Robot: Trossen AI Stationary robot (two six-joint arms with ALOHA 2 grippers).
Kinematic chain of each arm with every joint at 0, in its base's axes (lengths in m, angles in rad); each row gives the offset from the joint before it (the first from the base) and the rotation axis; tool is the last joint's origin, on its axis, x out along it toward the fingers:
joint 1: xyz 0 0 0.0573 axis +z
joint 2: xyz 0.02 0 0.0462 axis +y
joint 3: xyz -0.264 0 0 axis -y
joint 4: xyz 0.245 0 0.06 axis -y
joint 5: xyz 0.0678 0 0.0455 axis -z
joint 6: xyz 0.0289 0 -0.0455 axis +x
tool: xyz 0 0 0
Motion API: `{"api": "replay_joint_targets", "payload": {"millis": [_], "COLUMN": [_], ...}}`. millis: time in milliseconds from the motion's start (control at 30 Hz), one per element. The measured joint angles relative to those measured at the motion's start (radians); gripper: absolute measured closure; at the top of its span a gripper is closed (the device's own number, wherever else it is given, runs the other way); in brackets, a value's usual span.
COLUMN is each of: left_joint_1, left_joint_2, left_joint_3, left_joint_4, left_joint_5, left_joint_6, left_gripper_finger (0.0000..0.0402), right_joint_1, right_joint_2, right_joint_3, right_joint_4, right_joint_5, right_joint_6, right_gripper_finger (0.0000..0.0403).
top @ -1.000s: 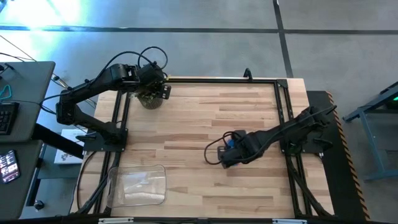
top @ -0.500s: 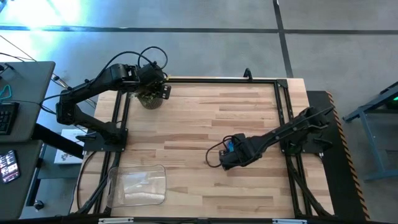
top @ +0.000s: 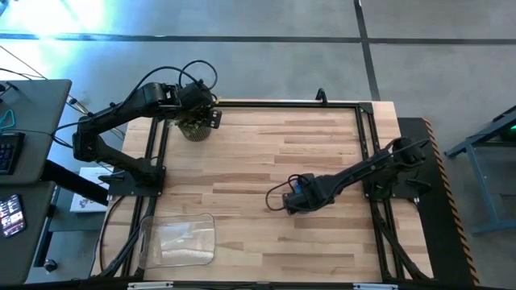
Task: Nest measuring cups in basket
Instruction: Put the nested measuring cups into the transparent bin
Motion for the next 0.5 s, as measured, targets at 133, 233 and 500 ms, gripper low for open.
{"api": "replay_joint_targets", "payload": {"millis": [133, 233, 500], "left_joint_1": [0.000, 0.000, 0.000], "left_joint_2": [0.000, 0.000, 0.000], "left_joint_3": [0.000, 0.000, 0.000], "left_joint_4": [0.000, 0.000, 0.000], "left_joint_5": [0.000, 0.000, 0.000], "left_joint_6": [0.000, 0.000, 0.000], "left_gripper_finger": [0.0186, 0.0186, 0.0186], "right_joint_1": [-0.014, -0.020, -0.020], "right_joint_2": [0.000, 0.000, 0.000], "right_joint_3": [-0.027, -0.044, -0.054], "right_joint_4": [0.050, 0.069, 0.084], "right_joint_5": [-0.031, -0.051, -0.071], "right_joint_6": [-0.003, -0.006, -0.002], "right_gripper_finger": [0.0070, 0.0078, 0.0160]}}
